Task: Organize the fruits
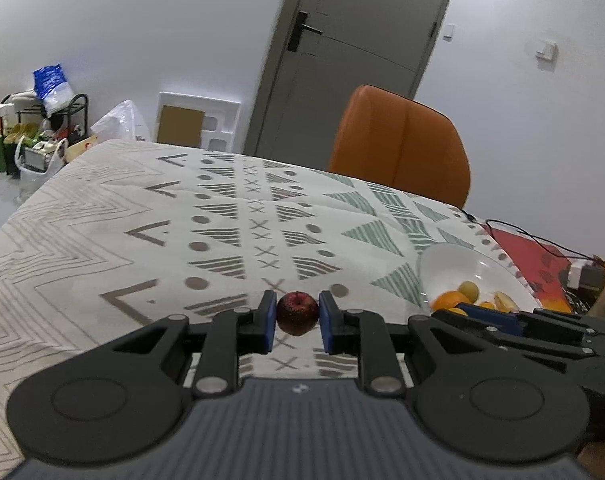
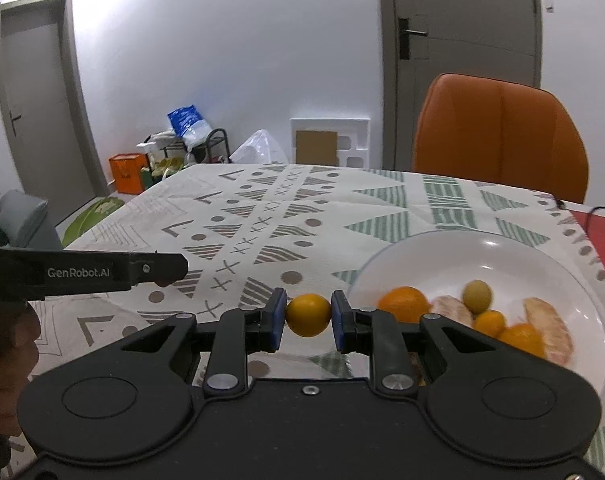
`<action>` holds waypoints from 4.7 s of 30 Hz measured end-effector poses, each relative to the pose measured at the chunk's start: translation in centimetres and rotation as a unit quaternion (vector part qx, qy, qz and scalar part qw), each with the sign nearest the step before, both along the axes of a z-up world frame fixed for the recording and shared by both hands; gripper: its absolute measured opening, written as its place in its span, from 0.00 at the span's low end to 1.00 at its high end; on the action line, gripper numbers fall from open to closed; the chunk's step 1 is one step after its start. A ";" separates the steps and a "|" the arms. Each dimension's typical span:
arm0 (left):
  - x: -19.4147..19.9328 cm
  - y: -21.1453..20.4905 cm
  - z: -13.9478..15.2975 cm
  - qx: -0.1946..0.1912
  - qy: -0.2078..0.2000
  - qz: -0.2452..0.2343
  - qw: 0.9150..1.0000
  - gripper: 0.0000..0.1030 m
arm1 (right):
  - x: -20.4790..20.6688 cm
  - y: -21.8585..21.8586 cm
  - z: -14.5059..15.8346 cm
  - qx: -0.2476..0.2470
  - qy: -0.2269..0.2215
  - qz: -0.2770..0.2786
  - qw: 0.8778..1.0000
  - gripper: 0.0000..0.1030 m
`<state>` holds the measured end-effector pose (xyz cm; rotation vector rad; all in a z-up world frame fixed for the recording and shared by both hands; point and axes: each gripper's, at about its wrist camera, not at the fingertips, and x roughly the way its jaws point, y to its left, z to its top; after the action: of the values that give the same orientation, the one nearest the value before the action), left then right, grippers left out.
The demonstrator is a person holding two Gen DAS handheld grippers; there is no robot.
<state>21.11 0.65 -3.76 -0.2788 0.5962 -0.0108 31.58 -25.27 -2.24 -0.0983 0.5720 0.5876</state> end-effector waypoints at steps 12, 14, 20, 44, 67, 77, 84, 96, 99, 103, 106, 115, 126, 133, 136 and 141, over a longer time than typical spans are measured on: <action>0.5 -4.5 0.3 0.015 0.000 -0.039 0.999 0.20 | -0.2 -4.7 -0.4 0.019 0.001 -0.042 0.999 0.22; 0.6 -5.2 0.2 0.017 0.001 -0.047 0.999 0.20 | -0.2 -5.5 -0.5 0.021 0.002 -0.049 0.999 0.22; 1.2 -7.4 0.1 0.024 0.004 -0.069 0.997 0.20 | -0.2 -8.0 -0.8 0.028 0.002 -0.073 0.997 0.22; 1.8 -12.9 0.3 0.041 0.003 -0.114 0.993 0.20 | -0.4 -14.1 -1.1 0.053 0.000 -0.133 0.990 0.28; 1.3 -13.9 1.3 0.039 0.000 -0.117 0.992 0.24 | -1.4 -15.3 -0.7 0.062 -0.003 -0.138 0.988 0.28; 0.0 -12.2 1.9 0.047 -0.003 -0.099 0.994 0.29 | -1.9 -13.8 -0.3 0.063 -0.003 -0.122 0.991 0.28; -1.3 -10.5 2.1 0.048 -0.003 -0.076 0.996 0.36 | -2.8 -12.9 0.0 0.065 -0.003 -0.110 0.992 0.29; -4.1 -8.3 2.9 0.092 -0.010 -0.015 0.996 0.84 | -4.8 -11.3 0.9 0.072 -0.014 -0.089 0.993 0.74; -4.6 -7.6 3.2 0.090 -0.009 -0.004 0.996 0.86 | -5.3 -11.0 1.2 0.073 -0.021 -0.084 0.994 0.94; -5.5 -7.0 3.5 0.093 -0.011 0.006 0.996 0.89 | -6.0 -10.7 1.6 0.079 -0.025 -0.075 0.994 1.00; -6.3 -6.7 3.8 0.100 -0.014 0.007 0.995 0.90 | -6.5 -10.4 1.8 0.079 -0.023 -0.073 0.994 1.00; -9.0 -5.6 4.7 0.108 -0.025 0.008 0.994 0.93 | -8.1 -9.7 2.4 0.073 -0.024 -0.069 0.995 1.00; -11.9 -3.8 5.5 0.098 -0.029 0.013 0.995 0.93 | -10.2 -8.4 3.4 0.088 -0.011 -0.039 0.995 1.00; -13.9 -2.7 5.8 0.095 -0.033 0.012 0.995 0.93 | -11.7 -7.5 3.8 0.091 -0.002 -0.028 0.995 1.00; -14.6 -2.3 5.8 0.096 -0.033 0.014 0.995 0.93 | -12.2 -7.1 3.7 0.084 -0.002 -0.028 0.996 1.00; -15.7 -1.5 5.7 0.100 -0.022 0.021 0.994 0.93 | -13.2 -6.6 4.0 0.078 -0.005 -0.011 0.997 1.00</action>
<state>5.41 -0.88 1.99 -0.0953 0.5439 0.0824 18.41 -31.91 1.80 0.0528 0.5153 0.6081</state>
